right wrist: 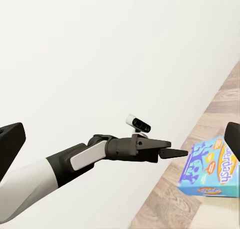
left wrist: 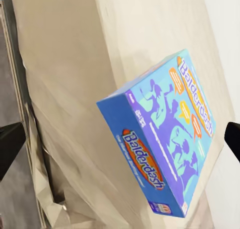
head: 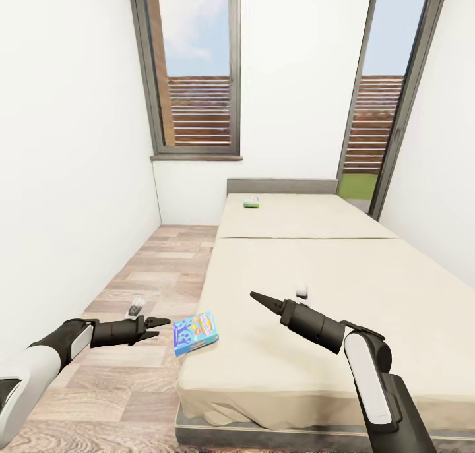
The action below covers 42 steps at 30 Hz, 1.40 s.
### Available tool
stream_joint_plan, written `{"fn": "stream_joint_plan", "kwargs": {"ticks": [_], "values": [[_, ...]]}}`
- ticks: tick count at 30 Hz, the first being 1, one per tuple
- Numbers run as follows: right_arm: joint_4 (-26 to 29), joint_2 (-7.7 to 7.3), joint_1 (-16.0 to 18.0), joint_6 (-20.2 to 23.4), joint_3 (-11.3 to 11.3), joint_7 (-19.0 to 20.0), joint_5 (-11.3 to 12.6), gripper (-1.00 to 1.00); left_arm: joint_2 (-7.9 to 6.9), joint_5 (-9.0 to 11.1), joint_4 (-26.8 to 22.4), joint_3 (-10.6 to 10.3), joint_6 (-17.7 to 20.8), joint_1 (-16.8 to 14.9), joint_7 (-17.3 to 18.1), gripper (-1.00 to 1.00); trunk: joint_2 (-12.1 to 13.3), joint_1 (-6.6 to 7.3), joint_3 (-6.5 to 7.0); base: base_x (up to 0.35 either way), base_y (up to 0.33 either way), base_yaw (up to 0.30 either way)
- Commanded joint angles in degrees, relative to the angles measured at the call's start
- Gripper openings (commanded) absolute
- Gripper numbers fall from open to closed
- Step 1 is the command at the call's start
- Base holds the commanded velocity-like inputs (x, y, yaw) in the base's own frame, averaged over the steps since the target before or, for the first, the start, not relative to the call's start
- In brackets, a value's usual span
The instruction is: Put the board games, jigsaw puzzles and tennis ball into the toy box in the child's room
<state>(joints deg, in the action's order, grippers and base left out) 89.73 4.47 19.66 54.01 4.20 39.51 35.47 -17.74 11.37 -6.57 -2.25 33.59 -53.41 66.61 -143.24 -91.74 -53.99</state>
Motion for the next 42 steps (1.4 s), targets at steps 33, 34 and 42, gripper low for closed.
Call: {"fn": "stream_joint_plan", "kwargs": {"ticks": [33, 34, 42], "values": [[0.0, 0.1, 0.0, 0.3, 0.1, 0.3, -0.1, 1.0, 0.07, 0.4, 0.0, -0.1, 0.6, 0.0, 0.0, 1.0, -0.1, -0.19, -1.84, 0.0, -0.019, 0.0], [0.0, 0.1, 0.0, 0.3, 0.0, 0.3, -0.1, 1.0, 0.07, 0.4, 0.0, -0.1, 0.6, 0.0, 0.0, 1.0, -0.1, -0.19, -1.84, 0.0, -0.067, 0.0], [0.0, 0.1, 0.0, 0.3, 0.0, 0.3, -0.1, 1.0, 0.07, 0.4, 0.0, -0.1, 0.6, 0.0, 0.0, 1.0, -0.1, -0.19, -1.84, 0.0, -0.027, 0.0]]}}
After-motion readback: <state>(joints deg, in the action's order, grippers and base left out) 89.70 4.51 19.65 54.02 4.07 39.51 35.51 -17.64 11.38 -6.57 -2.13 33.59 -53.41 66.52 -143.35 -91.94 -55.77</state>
